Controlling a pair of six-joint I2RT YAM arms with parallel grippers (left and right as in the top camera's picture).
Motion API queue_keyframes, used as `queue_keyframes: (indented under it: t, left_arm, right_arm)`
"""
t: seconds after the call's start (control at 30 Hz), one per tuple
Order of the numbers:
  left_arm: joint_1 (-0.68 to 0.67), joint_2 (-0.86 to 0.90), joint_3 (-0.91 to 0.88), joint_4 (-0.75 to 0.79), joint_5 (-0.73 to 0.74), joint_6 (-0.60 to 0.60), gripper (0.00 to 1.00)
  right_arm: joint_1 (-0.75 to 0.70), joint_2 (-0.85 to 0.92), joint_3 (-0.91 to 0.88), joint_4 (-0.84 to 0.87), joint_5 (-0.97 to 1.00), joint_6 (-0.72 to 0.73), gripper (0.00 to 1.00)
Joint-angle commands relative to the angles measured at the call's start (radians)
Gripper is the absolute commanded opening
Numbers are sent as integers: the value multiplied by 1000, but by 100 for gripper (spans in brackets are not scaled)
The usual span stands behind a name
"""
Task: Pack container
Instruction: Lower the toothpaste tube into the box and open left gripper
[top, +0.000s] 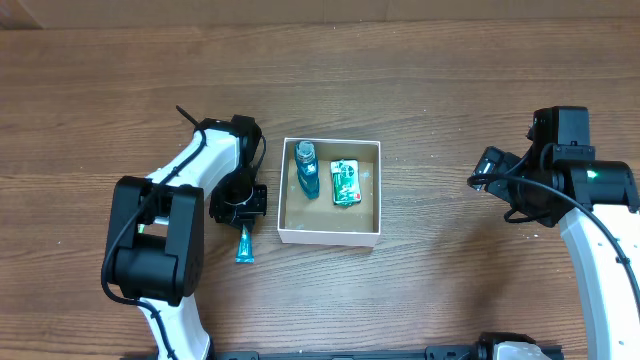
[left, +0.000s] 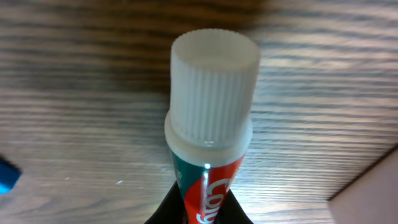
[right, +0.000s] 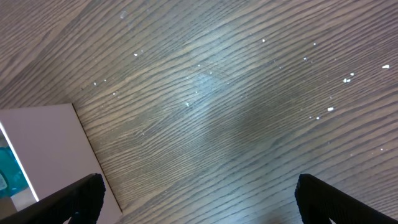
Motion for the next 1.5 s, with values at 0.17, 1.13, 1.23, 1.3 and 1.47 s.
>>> queue_keyframes:
  t: [0.17,1.13,1.23,1.3,1.47]
  left_arm:
    - [-92,-451,91,3,-50,17,4]
    - [-479,-344,417,-99,-55,286,65]
    - [-456,-413,517,-207,-188,179,100]
    - [-425,-456,518,-235,-273,81,100]
    - [-167,-494,502,-322,-304,-132,100]
  right_arm:
    - [-2,-11,-1,13,-2,-7,100]
    - [-2,-11,-1,17,-2,-19,100]
    - [-2,-11,-1,18,-2,-23,100]
    - [-2,-11,-1,18,-2,-26,100]
    - [-2,-11,-1,21,-1,-26,100]
